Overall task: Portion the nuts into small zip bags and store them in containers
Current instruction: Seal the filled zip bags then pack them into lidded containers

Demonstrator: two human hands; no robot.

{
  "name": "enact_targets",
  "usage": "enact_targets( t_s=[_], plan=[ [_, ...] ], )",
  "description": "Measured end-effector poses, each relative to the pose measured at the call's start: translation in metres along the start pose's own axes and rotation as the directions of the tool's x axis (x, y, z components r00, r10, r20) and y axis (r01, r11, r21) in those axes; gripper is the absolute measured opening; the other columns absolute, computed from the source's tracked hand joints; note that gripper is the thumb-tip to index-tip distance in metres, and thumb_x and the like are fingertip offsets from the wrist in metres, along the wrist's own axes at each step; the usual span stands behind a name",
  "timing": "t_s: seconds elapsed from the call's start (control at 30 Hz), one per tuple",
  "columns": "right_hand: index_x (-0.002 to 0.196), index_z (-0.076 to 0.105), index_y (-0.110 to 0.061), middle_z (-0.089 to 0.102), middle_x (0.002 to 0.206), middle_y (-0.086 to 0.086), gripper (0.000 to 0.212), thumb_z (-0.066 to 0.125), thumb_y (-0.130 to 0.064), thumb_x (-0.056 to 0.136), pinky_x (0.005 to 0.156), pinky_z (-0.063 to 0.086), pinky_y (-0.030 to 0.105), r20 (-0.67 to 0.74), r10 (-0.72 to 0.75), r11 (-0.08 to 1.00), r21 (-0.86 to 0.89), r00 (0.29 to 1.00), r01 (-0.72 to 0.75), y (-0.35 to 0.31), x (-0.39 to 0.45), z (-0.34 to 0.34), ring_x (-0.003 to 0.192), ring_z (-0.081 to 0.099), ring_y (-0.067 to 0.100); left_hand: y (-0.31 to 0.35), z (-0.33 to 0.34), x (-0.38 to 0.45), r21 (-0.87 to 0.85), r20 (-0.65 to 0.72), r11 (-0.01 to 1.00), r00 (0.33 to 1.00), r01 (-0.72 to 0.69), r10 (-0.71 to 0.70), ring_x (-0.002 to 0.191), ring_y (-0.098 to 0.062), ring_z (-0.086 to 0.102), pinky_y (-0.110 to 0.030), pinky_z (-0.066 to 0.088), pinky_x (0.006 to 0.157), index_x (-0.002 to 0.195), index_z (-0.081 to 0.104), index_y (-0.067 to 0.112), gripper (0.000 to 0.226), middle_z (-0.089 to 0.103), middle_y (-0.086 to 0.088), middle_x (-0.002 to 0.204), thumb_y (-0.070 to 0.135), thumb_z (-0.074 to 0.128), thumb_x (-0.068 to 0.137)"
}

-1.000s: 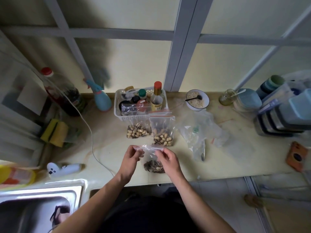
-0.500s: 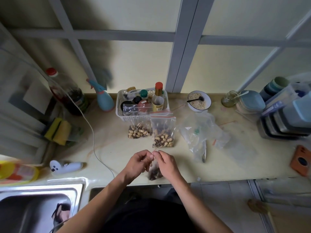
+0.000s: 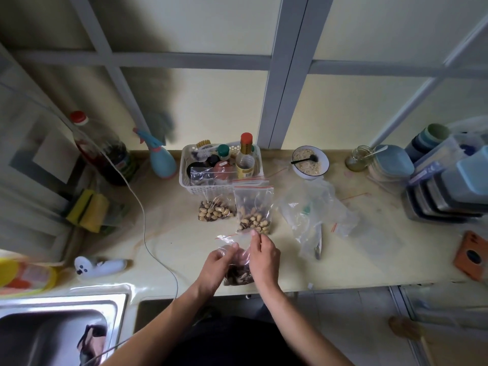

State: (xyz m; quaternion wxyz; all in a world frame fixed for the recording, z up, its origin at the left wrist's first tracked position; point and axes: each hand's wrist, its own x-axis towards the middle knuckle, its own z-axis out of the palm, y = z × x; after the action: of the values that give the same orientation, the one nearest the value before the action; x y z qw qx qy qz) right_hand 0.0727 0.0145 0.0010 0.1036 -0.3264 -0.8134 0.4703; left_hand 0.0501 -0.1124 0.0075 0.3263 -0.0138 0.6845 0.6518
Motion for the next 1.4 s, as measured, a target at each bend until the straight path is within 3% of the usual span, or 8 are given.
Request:
enact_targets(
  t_s=[0.23, 0.37, 0.5, 0.63, 1.0, 1.17, 1.3, 1.4],
  plan=[
    [0.108, 0.072, -0.019, 0.077, 0.084, 0.001, 0.037, 0.041, -0.038, 0.108, 0.071, 0.041, 0.026, -0.113, -0.032, 0.999, 0.027, 0.993, 0.035, -0.016, 0.004, 0.005, 0.085, 0.07, 0.025, 0.022, 0.015, 0.012, 0.083, -0.327, 0.987, 0.932, -0.139, 0.159, 0.069, -0.033, 0.068, -0.048, 0.056, 0.063, 0.074, 0.065, 0.014, 0.049, 0.069, -0.012, 0.068, 0.047, 0.046, 0.104],
    [0.1, 0.069, -0.021, 0.073, 0.072, 0.003, 0.048, 0.032, -0.049, 0.106, 0.073, 0.049, 0.036, -0.097, -0.016, 1.0, 0.021, 0.995, 0.018, -0.02, 0.0, 0.007, 0.077, 0.069, 0.026, 0.028, 0.02, 0.016, 0.078, -0.459, 0.992, 0.879, -0.102, 0.127, 0.052, -0.023, 0.062, -0.031, 0.049, 0.056, 0.069, 0.061, 0.007, 0.057, 0.064, -0.012, 0.054, 0.045, 0.04, 0.106],
    [0.106, 0.072, -0.008, 0.076, 0.094, 0.015, 0.043, 0.039, -0.034, 0.109, 0.073, 0.046, 0.042, -0.147, -0.083, 0.993, -0.091, 0.986, 0.07, -0.02, -0.008, 0.011, 0.088, 0.067, 0.043, 0.023, 0.022, 0.015, 0.119, -0.546, 0.992, 0.832, -0.037, 0.097, 0.044, -0.02, 0.06, -0.028, 0.047, 0.05, 0.067, 0.06, 0.004, 0.06, 0.061, -0.013, 0.048, 0.043, 0.035, 0.107],
    [0.112, 0.071, -0.013, 0.076, 0.1, 0.013, 0.037, 0.039, -0.031, 0.109, 0.077, 0.048, 0.044, -0.107, -0.086, 0.98, -0.19, 0.991, 0.064, -0.026, -0.009, 0.018, 0.093, 0.066, 0.045, 0.02, 0.019, 0.018, 0.131, -0.58, 0.991, 0.812, 0.012, 0.067, 0.041, -0.015, 0.059, -0.022, 0.043, 0.048, 0.068, 0.06, 0.003, 0.062, 0.061, -0.01, 0.047, 0.043, 0.033, 0.107],
    [0.117, 0.071, -0.016, 0.076, 0.106, 0.01, 0.035, 0.041, -0.031, 0.108, 0.083, 0.048, 0.042, -0.056, -0.073, 0.987, -0.144, 0.996, 0.064, -0.028, 0.002, 0.023, 0.1, 0.066, 0.041, 0.016, 0.012, 0.027, -0.035, -0.579, 0.999, 0.814, 0.03, -0.045, 0.042, -0.02, 0.056, -0.027, 0.046, 0.049, 0.067, 0.059, 0.003, 0.06, 0.061, -0.015, 0.049, 0.04, 0.035, 0.107],
    [0.101, 0.071, -0.016, 0.075, 0.091, 0.006, 0.03, 0.046, -0.031, 0.107, 0.074, 0.048, 0.038, 0.119, -0.069, 0.997, -0.036, 0.99, 0.074, -0.008, 0.016, 0.017, 0.088, 0.067, 0.031, 0.013, -0.006, 0.03, -0.223, -0.432, 0.975, 0.895, 0.015, -0.113, 0.067, -0.027, 0.067, -0.032, 0.051, 0.067, 0.084, 0.07, -0.002, 0.03, 0.072, -0.019, 0.074, 0.015, 0.048, 0.097],
    [0.082, 0.063, -0.031, 0.062, 0.065, -0.009, 0.029, 0.047, -0.035, 0.106, 0.073, 0.053, 0.035, 0.278, 0.002, 1.0, 0.001, 0.961, -0.002, 0.016, 0.022, 0.018, 0.067, 0.062, 0.013, 0.006, -0.017, 0.028, -0.207, -0.201, 0.975, 0.973, 0.074, -0.117, 0.07, -0.021, 0.066, -0.026, 0.051, 0.067, 0.093, 0.073, 0.001, 0.019, 0.072, -0.007, 0.081, 0.019, 0.069, 0.093],
    [0.082, 0.066, -0.03, 0.068, 0.071, -0.002, 0.025, 0.054, -0.037, 0.103, 0.073, 0.053, 0.036, 0.309, 0.077, 0.995, 0.04, 0.948, -0.094, 0.027, 0.024, 0.017, 0.068, 0.065, 0.014, -0.002, -0.018, 0.028, -0.201, -0.174, 0.974, 0.975, 0.102, -0.138, 0.071, -0.025, 0.065, -0.032, 0.058, 0.07, 0.089, 0.074, -0.002, 0.011, 0.072, -0.011, 0.08, 0.009, 0.074, 0.088]
  ],
)
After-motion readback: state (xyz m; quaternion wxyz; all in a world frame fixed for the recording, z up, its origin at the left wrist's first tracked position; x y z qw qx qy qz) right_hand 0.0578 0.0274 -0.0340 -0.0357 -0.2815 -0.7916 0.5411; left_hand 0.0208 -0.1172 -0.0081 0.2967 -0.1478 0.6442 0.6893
